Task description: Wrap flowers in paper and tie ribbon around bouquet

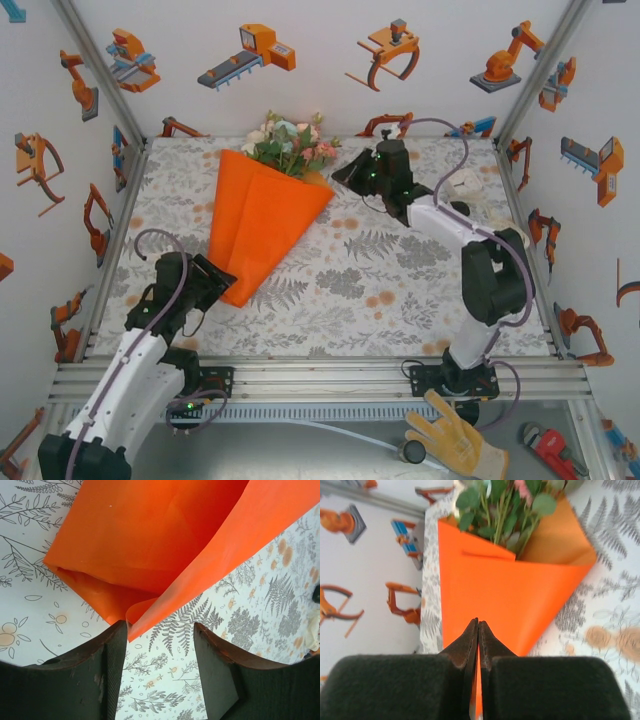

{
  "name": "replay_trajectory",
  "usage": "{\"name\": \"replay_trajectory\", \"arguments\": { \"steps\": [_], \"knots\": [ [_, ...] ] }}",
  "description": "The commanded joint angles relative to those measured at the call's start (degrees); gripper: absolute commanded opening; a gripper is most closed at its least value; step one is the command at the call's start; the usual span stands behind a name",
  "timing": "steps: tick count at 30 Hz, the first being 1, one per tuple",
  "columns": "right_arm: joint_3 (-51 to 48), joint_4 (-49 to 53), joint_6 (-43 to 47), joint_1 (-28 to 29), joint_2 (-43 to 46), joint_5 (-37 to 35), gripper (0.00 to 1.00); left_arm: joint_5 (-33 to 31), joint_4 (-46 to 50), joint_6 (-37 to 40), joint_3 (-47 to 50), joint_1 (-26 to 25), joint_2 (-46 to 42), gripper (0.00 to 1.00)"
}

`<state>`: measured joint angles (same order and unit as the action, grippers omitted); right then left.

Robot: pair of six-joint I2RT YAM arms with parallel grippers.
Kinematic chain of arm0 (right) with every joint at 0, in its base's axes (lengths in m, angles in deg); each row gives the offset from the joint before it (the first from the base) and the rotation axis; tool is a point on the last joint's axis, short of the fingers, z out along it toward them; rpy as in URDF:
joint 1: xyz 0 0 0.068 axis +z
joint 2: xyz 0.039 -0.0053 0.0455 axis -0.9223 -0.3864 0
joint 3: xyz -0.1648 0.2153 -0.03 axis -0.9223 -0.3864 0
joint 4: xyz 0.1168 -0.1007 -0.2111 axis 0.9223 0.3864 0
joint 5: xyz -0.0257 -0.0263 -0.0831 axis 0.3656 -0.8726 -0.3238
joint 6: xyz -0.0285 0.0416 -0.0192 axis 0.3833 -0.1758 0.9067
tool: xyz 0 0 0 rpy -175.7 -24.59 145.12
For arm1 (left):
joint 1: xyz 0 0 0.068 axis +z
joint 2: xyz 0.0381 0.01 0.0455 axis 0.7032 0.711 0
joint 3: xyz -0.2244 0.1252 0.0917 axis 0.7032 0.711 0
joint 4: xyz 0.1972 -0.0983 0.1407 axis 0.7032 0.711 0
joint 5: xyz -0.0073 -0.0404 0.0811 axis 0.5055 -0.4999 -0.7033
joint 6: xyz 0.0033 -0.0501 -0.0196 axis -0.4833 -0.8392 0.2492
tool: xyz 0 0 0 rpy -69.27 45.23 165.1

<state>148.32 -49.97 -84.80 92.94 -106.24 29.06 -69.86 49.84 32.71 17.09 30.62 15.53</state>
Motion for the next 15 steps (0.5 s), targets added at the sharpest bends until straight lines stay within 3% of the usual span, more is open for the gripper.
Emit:
{"name": "replay_trajectory", "arguments": {
  "steps": [1, 5, 9, 10, 12, 14, 15],
  "knots": [
    [-3.15, 5.84, 6.24, 2.41, 5.03, -2.48, 0.07, -1.3, 3.5, 1.52, -3.76, 1.09, -1.97, 0.55],
    [-6.98, 12.48, 13.17, 4.29, 11.93, -7.5, 0.17, -5.04, 3.79, 5.05, -8.79, 3.37, -0.16, 0.55],
    [-9.07, 19.39, 19.0, 2.87, 17.35, -14.81, 0.22, -3.92, 0.02, 7.57, -13.54, 6.51, 7.13, 0.55],
    [-8.71, 21.6, 20.12, 1.38, 17.73, -15.67, 0.23, -1.94, -1.73, 8.05, -14.74, 7.16, 9.2, 0.55],
    [-6.95, 25.8, 22.55, -3.0, 17.69, -15.81, 0.39, 4.62, -6.74, 10.2, -16.83, 7.47, 12.39, 0.55],
    [-3.2, 30.14, 26.43, -9.39, 15.76, -15.27, 0.56, 15.73, -14.29, 12.77, -18.54, 7.03, 14.99, 0.55],
    [-0.82, 31.87, 27.63, -12.15, 13.62, -13.71, 0.59, 19.42, -17.45, 13.37, -19.16, 6.28, 15.95, 0.56]
  ]
}}
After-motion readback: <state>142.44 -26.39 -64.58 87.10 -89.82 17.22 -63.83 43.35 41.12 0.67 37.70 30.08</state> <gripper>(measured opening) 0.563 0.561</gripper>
